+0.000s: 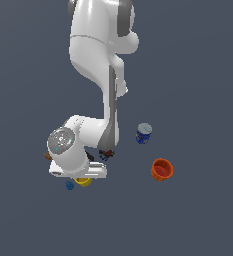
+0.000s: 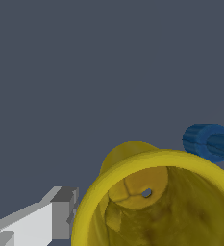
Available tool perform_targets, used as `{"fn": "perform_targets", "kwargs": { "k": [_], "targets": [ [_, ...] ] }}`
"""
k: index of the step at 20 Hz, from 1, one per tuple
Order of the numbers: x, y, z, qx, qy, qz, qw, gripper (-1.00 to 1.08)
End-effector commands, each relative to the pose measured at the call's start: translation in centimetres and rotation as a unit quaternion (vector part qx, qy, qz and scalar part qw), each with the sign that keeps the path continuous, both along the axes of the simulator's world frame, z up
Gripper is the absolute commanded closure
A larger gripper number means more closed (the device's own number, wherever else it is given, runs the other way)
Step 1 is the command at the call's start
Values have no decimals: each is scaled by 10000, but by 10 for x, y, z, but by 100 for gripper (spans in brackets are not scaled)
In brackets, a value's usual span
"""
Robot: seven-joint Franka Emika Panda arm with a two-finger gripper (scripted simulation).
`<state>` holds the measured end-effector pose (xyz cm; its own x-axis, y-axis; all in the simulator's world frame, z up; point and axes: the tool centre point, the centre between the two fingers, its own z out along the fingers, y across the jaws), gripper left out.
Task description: Pick up a designated object from a clutter of objects.
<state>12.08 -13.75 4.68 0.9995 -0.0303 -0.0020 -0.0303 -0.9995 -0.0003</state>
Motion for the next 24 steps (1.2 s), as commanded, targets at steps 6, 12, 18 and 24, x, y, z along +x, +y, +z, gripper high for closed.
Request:
{"fn": "perform_targets", "kwargs": {
  "k": [6, 12, 18, 24],
  "targets": [
    [1, 0, 0, -2, -10, 0, 10000, 108],
    [1, 0, 0, -2, -10, 0, 10000, 108],
    [-3, 0, 7, -1, -7, 1, 10000, 108],
    [-14, 0, 28, -1, -7, 1, 10000, 108]
  ]
}}
